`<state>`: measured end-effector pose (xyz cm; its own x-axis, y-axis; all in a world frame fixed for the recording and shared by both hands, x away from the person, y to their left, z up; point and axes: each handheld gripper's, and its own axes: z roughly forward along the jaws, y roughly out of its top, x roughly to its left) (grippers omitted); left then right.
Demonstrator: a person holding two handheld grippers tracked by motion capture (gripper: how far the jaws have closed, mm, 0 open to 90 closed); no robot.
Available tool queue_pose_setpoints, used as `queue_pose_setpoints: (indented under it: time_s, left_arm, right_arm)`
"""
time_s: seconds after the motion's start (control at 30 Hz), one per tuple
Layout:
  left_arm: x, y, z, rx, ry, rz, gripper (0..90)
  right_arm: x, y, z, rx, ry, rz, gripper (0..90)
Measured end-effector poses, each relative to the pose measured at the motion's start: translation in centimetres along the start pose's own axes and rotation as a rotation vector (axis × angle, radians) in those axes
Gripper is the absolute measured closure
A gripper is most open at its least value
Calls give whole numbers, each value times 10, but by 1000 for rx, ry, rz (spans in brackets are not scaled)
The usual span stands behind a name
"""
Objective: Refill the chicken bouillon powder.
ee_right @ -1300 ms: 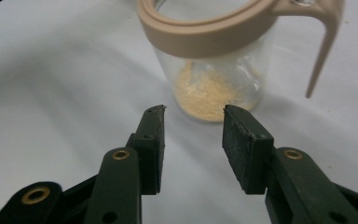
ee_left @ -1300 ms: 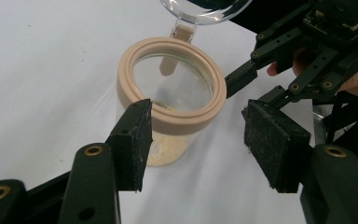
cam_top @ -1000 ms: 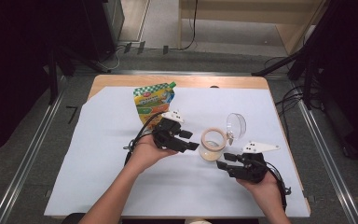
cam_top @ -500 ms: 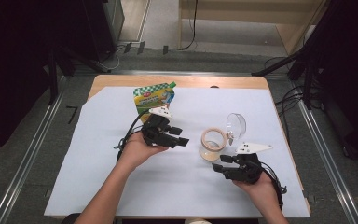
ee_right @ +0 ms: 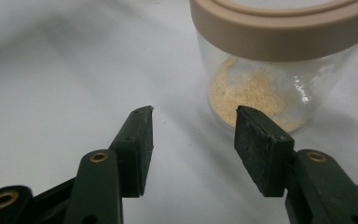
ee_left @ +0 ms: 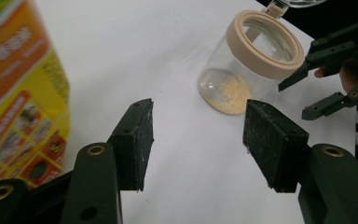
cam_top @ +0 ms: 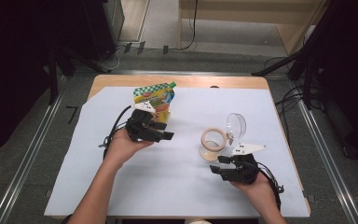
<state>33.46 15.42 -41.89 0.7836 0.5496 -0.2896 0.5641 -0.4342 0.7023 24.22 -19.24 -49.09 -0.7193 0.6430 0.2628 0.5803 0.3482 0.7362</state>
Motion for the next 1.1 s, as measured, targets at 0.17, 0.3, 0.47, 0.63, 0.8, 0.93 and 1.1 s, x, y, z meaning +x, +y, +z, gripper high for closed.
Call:
queue_pose_setpoints:
  time_s: [0.17, 0.3, 0.47, 0.63, 0.8, 0.93, 1.1]
  left_arm:
    - [10, -5, -13, -14, 23, -21, 436]
    - [19, -8, -22, -27, 45, -42, 437]
    - [27, -12, -31, -31, 68, -55, 436]
    - [35, -13, -41, -44, 88, -74, 436]
    - [43, -18, -51, -45, 130, -92, 433]
    - [51, -21, -55, -36, 166, -108, 438]
    - [60, -18, -52, -72, 165, -126, 451]
  right_arm:
    - [1, 0, 0, 0, 1, 2, 484]
    - [1, 0, 1, 6, 0, -6, 484]
    - [2, 0, 3, 10, -1, -13, 484]
    - [2, 0, 4, 17, 1, -14, 484]
    - [3, 0, 5, 20, 4, -18, 484]
    - [4, 0, 6, 24, 5, -22, 484]
    - [7, 0, 8, 22, 17, -32, 484]
